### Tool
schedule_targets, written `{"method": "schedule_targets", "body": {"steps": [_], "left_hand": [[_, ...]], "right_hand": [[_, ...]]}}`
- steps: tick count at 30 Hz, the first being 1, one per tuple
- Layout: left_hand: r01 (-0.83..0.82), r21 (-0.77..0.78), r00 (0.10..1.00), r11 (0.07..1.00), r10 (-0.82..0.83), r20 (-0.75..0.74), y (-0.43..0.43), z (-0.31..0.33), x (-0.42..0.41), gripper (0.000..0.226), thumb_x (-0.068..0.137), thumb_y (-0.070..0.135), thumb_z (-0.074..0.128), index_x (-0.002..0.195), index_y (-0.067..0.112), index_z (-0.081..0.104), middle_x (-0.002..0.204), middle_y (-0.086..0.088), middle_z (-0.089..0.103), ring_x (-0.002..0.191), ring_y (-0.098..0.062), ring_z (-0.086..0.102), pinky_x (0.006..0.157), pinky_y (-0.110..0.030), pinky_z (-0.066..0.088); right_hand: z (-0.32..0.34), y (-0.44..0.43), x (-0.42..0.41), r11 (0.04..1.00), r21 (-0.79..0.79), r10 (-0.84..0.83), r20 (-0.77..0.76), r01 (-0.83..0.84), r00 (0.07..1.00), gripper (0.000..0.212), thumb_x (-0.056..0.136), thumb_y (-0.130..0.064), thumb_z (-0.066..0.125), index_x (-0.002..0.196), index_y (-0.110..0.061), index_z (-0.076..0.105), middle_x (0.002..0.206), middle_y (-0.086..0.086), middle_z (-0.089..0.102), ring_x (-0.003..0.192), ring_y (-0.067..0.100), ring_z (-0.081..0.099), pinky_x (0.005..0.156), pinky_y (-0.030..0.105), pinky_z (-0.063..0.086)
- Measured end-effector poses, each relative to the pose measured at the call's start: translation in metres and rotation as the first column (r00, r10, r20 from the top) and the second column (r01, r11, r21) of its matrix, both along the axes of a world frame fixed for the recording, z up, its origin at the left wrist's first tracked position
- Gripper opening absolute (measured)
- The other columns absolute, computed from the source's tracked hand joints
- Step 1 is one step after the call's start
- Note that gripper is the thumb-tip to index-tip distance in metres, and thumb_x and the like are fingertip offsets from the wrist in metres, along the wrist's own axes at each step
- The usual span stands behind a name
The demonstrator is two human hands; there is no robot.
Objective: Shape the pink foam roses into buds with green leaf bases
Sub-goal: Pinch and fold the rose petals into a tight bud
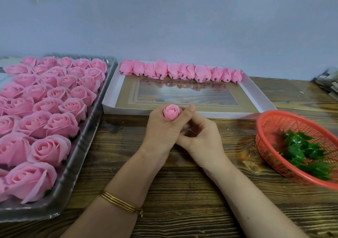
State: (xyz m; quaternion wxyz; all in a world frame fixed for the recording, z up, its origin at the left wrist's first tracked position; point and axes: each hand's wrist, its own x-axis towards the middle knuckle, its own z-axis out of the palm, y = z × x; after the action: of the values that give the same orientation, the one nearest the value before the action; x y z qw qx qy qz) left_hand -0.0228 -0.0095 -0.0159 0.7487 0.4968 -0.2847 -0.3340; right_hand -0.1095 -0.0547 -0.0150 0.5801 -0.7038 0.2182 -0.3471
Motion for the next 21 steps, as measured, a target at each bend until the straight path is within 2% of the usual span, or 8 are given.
{"method": "schedule_targets", "body": {"steps": [2,4,7,9,11,14,17,21], "left_hand": [[0.030,0.002,1.000,1.000,-0.030,0.000,-0.001,0.000,0.002,0.017,0.064,0.034,0.077,0.060,0.019,0.069,0.054,0.004,0.060,0.055,-0.011,0.061,0.058,-0.026,0.052],[0.053,-0.002,0.999,0.999,-0.053,-0.002,0.000,0.001,0.003,0.017,0.065,0.033,0.076,0.065,0.016,0.072,0.057,-0.001,0.063,0.059,-0.015,0.063,0.062,-0.029,0.056],[0.096,-0.042,0.995,0.994,-0.097,-0.024,0.001,0.003,0.006,0.054,0.067,0.032,0.075,0.089,-0.016,0.065,0.074,-0.016,0.064,0.070,-0.021,0.065,0.067,-0.030,0.059],[0.112,-0.057,0.994,0.992,-0.112,-0.008,0.004,0.007,0.006,0.069,0.066,0.035,0.074,0.095,-0.025,0.056,0.081,-0.021,0.059,0.076,-0.026,0.062,0.074,-0.034,0.057],[0.101,-0.071,0.995,0.992,-0.101,0.001,0.004,0.006,0.007,0.071,0.068,0.036,0.073,0.096,-0.026,0.054,0.082,-0.022,0.057,0.077,-0.028,0.060,0.076,-0.037,0.056],[0.054,-0.071,0.998,0.996,-0.053,0.020,0.003,0.003,0.006,0.060,0.076,0.033,0.076,0.088,-0.022,0.055,0.073,-0.019,0.057,0.067,-0.023,0.061,0.068,-0.034,0.055],[0.027,-0.035,0.999,0.999,-0.025,0.037,-0.001,-0.002,0.004,0.035,0.080,0.030,0.073,0.075,-0.003,0.063,0.064,-0.010,0.060,0.060,-0.017,0.061,0.059,-0.028,0.054],[0.050,-0.027,0.996,0.998,-0.048,0.069,-0.002,-0.005,0.004,0.022,0.084,0.027,0.071,0.066,0.014,0.066,0.060,0.000,0.063,0.059,-0.012,0.063,0.057,-0.024,0.052]], "right_hand": [[0.000,-0.003,-0.002,0.999,0.022,0.024,-0.007,-0.024,1.000,0.033,0.074,0.010,0.076,0.103,-0.006,0.070,0.075,0.009,0.063,0.067,0.007,0.055,0.066,0.018,0.047],[0.001,-0.005,-0.004,0.998,0.034,0.055,-0.019,-0.055,0.998,0.030,0.076,0.013,0.072,0.105,0.002,0.069,0.078,0.022,0.064,0.071,0.011,0.055,0.072,0.021,0.047],[0.003,-0.007,-0.006,0.992,0.066,0.108,-0.018,-0.106,0.994,0.031,0.080,0.017,0.065,0.105,0.000,0.069,0.094,0.038,0.063,0.083,0.023,0.056,0.084,0.033,0.046],[0.004,-0.008,-0.008,0.986,0.097,0.136,-0.011,-0.134,0.991,0.032,0.082,0.017,0.063,0.103,-0.005,0.070,0.092,0.033,0.065,0.087,0.025,0.056,0.088,0.038,0.045],[0.003,-0.008,-0.008,0.981,0.123,0.150,-0.007,-0.148,0.989,0.031,0.082,0.016,0.063,0.105,-0.005,0.069,0.091,0.031,0.065,0.087,0.026,0.056,0.091,0.042,0.046],[0.001,-0.007,-0.006,0.985,0.125,0.121,-0.008,-0.119,0.993,0.034,0.077,0.016,0.068,0.106,-0.001,0.068,0.088,0.022,0.065,0.085,0.025,0.058,0.087,0.035,0.049],[0.001,-0.004,-0.003,0.995,0.081,0.062,-0.014,-0.061,0.998,0.036,0.073,0.017,0.072,0.105,0.001,0.067,0.086,0.022,0.067,0.080,0.020,0.060,0.076,0.020,0.051],[0.001,-0.004,-0.003,0.999,0.038,0.017,-0.028,-0.016,0.999,0.031,0.074,0.012,0.075,0.104,0.005,0.067,0.079,0.023,0.066,0.073,0.015,0.057,0.069,0.019,0.049]]}}
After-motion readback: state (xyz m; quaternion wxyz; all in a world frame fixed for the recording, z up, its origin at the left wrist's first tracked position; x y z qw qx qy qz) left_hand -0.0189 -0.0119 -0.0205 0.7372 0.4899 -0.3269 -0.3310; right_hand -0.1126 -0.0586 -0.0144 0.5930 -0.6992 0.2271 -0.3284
